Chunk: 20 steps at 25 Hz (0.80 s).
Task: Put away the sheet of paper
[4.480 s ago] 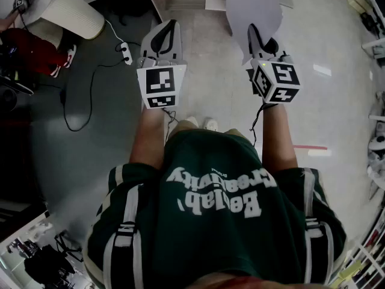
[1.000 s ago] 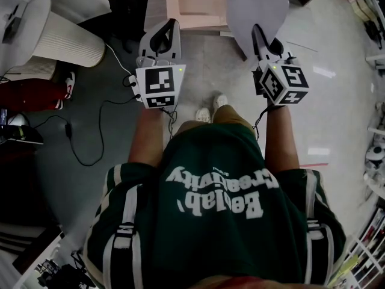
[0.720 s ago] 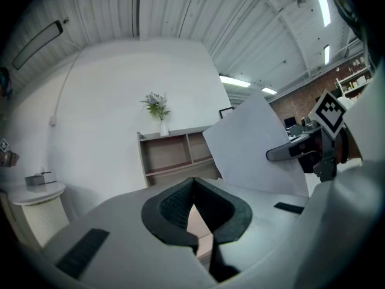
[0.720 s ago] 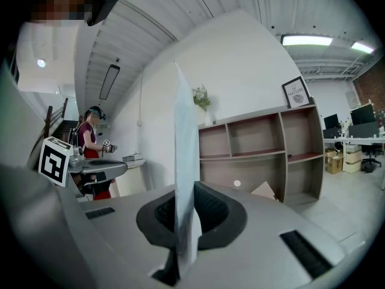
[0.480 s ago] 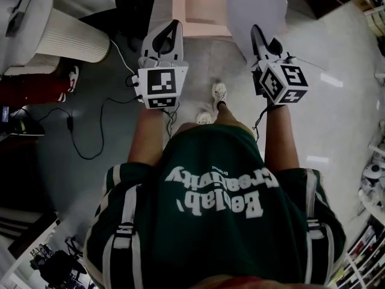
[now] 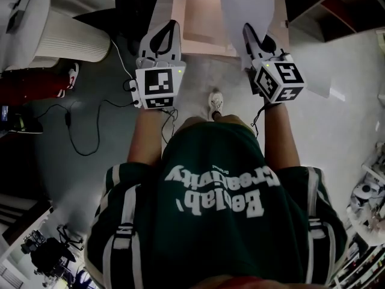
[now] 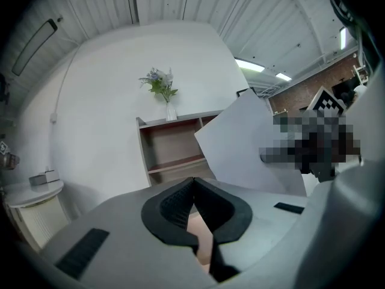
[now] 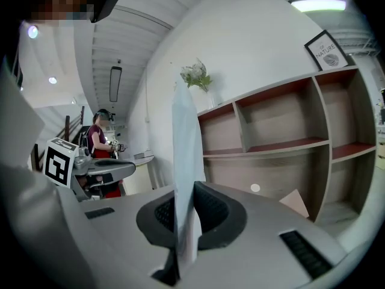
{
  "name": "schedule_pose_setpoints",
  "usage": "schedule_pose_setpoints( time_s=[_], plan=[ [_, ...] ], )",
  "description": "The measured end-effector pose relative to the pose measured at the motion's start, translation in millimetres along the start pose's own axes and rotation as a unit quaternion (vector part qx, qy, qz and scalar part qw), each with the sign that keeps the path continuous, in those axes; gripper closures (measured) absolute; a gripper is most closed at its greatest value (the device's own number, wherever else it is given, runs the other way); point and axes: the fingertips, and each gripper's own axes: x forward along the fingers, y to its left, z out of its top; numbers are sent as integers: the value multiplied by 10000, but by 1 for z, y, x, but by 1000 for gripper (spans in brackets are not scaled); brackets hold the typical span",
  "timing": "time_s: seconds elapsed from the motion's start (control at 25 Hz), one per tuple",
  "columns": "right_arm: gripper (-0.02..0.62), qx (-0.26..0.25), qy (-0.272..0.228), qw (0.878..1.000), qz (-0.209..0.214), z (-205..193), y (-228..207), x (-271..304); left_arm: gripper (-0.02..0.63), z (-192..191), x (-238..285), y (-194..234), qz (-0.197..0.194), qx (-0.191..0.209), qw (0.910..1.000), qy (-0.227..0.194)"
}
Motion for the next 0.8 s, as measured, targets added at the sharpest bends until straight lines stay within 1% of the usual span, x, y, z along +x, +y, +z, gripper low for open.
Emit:
schedule_pose_setpoints(
  time_s=[0.12,0.28,0.48,0.64,0.8],
  plan=[
    [561,-8,86,9997,226,4,-9,21,588,3,22,3,94,-1,9999,38],
    [561,17,192,9984,530,10,-13,38,586,10,36,7,250,-33,9996,99],
    [561,205,342,9956,848,-6,-16,67,588,-4,53,14,380,-26,9990,236],
    [561,339,515,9917,1131,-19,-4,89,588,-17,58,26,465,-51,9982,361],
    [561,679,672,9848,1451,-31,17,108,588,-29,62,39,505,-109,9975,483]
  ],
)
